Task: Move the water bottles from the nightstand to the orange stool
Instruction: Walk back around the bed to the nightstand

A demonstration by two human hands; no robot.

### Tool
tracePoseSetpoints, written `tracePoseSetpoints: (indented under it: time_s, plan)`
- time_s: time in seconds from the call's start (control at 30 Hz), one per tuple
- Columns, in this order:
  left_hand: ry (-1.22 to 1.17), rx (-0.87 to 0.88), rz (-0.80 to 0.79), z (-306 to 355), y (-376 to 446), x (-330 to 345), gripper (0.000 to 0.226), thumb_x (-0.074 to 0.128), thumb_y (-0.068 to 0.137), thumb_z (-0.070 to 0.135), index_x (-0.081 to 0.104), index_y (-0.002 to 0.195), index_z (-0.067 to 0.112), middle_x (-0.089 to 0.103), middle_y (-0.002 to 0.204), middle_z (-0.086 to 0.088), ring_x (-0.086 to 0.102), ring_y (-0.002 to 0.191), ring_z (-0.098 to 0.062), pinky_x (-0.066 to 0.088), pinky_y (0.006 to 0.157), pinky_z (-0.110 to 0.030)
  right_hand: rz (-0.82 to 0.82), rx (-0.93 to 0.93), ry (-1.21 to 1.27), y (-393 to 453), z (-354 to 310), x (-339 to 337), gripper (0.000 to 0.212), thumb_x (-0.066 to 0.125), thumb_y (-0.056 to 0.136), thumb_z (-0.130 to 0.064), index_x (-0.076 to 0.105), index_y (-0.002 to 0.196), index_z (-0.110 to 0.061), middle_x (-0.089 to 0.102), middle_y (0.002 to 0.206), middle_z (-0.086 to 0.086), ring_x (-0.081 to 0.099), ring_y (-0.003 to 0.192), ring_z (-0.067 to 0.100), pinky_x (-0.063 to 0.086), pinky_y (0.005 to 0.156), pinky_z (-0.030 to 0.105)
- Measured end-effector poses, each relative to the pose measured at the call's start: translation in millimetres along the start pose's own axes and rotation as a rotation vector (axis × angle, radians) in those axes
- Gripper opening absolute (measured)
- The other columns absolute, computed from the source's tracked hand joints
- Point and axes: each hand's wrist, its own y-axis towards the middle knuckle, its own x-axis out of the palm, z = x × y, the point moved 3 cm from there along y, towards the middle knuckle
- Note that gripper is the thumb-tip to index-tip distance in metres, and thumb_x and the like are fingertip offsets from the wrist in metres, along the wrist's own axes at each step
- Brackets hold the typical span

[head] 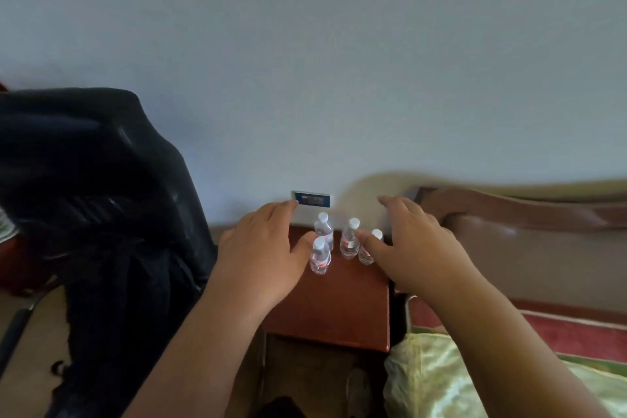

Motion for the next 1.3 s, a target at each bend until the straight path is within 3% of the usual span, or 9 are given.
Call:
tracePoseSetpoints:
  time_s: [0.57, 0.73, 0.97, 1.13, 1.23, 1.3]
  plan:
    - [-0.213, -0.211, -0.191, -46, 88, 157, 0.06, 0.048, 0.094, 0.053, 0.033, 0.148, 0.032, 0.035, 0.153, 0.006, 0.039, 0.136, -0.018, 0.039, 0.104, -0.044, -0.242, 0.11, 0.088, 120, 60, 127, 0.067, 0.064, 0.084, -0.057, 0.043, 0.141, -0.027, 0.045, 0.145, 0.001, 0.048, 0.129, 0.032, 0.043, 0.103, 0.049]
    - [-0.358, -0.262, -0.34, -53, 99, 229, 0.066, 0.056, 0.092, 0.047, 0.027, 0.15, 0.032, 0.031, 0.156, 0.006, 0.039, 0.138, -0.017, 0.04, 0.108, -0.044, -0.304, 0.157, 0.074, 142, 85, 175, 0.076, 0.069, 0.083, -0.052, 0.037, 0.146, -0.023, 0.038, 0.151, 0.001, 0.042, 0.135, 0.033, 0.041, 0.106, 0.048]
    - [-0.432, -0.325, -0.421, -64, 120, 297, 0.067, 0.063, 0.087, 0.045, 0.031, 0.146, 0.038, 0.038, 0.149, 0.005, 0.048, 0.13, -0.019, 0.045, 0.103, -0.042, -0.415, 0.278, 0.042, 172, 134, 227, 0.083, 0.07, 0.084, -0.05, 0.032, 0.151, -0.02, 0.031, 0.157, 0.003, 0.04, 0.138, 0.033, 0.04, 0.108, 0.046]
    - [-0.372, -0.292, -0.414, -69, 146, 324, 0.066, 0.063, 0.085, 0.042, 0.033, 0.144, 0.042, 0.041, 0.144, 0.006, 0.052, 0.124, -0.02, 0.05, 0.097, -0.044, -0.343, 0.279, 0.079, 206, 153, 245, 0.065, 0.059, 0.074, -0.054, 0.049, 0.133, -0.03, 0.048, 0.142, 0.0, 0.053, 0.122, 0.034, 0.048, 0.097, 0.048]
    - [-0.322, -0.254, -0.431, -70, 158, 337, 0.063, 0.061, 0.085, 0.04, 0.035, 0.142, 0.044, 0.043, 0.141, 0.008, 0.054, 0.12, -0.02, 0.052, 0.093, -0.042, -0.403, 0.281, 0.028, 229, 168, 272, 0.07, 0.054, 0.078, -0.052, 0.043, 0.143, -0.028, 0.04, 0.15, 0.0, 0.047, 0.131, 0.032, 0.044, 0.104, 0.048]
    - [-0.288, -0.224, -0.442, -69, 164, 346, 0.058, 0.06, 0.085, 0.039, 0.039, 0.139, 0.044, 0.045, 0.137, 0.008, 0.056, 0.116, -0.019, 0.053, 0.089, -0.04, -0.463, 0.299, 0.022, 241, 181, 290, 0.06, 0.04, 0.074, -0.06, 0.052, 0.128, -0.034, 0.045, 0.148, 0.003, 0.05, 0.126, 0.031, 0.044, 0.102, 0.044]
